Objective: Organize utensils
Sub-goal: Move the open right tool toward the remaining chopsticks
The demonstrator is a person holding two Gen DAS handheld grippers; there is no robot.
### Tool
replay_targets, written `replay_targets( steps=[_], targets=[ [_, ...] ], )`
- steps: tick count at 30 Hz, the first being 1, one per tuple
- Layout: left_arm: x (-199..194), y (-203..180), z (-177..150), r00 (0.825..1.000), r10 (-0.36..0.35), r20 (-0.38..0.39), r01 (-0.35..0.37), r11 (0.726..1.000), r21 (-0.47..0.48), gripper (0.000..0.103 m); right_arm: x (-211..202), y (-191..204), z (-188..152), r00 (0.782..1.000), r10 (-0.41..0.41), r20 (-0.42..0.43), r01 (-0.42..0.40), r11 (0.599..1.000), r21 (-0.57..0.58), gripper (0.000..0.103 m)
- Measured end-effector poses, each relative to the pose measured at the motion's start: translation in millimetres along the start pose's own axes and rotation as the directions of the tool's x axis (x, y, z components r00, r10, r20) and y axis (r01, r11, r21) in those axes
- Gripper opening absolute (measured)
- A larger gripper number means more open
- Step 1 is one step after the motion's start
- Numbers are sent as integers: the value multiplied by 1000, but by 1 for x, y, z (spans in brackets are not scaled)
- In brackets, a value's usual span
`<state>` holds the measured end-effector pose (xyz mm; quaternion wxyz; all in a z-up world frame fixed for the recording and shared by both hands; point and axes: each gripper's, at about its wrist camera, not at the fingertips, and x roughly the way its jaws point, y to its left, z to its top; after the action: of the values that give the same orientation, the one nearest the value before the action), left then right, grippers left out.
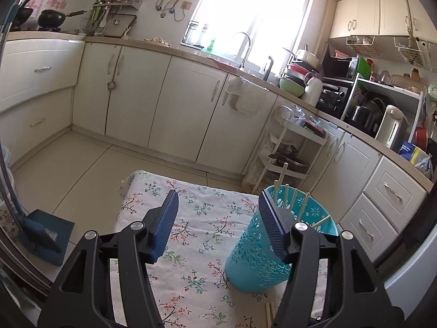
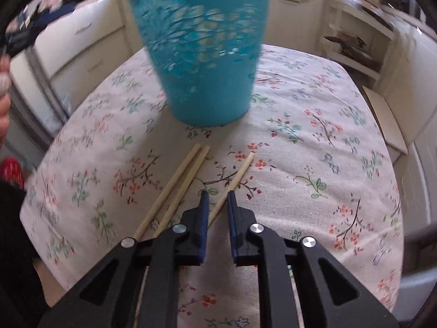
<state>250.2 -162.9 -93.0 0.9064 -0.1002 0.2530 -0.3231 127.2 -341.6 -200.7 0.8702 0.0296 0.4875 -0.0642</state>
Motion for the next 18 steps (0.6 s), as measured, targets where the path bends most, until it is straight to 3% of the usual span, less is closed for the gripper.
replay_targets(
  steps=[3, 8, 11, 16, 18],
  targets=[
    [-6, 0, 1, 1000, -10, -2, 10, 1000, -12, 61, -2, 0, 1, 999, 0, -49, -5, 995, -103, 11],
    [-6, -2, -4, 999, -10, -35, 10, 1000, -17, 64, 2, -27, 0, 998, 40, -47, -37, 997, 72, 11],
    [0, -8, -10, 997, 1, -74, -1, 1000, 5, 67, 2, -25, -1, 1000, 24, -20, -22, 994, 105, 13],
    [6, -17, -26, 990, 32, -140, -25, 998, 52, 72, -1, -3, 0, 999, 15, -43, -16, 999, -31, 10],
    [8, -22, -30, 987, 49, -155, -37, 996, 81, 78, -1, -4, 1, 998, 20, -55, -23, 998, -51, 10]
  ],
)
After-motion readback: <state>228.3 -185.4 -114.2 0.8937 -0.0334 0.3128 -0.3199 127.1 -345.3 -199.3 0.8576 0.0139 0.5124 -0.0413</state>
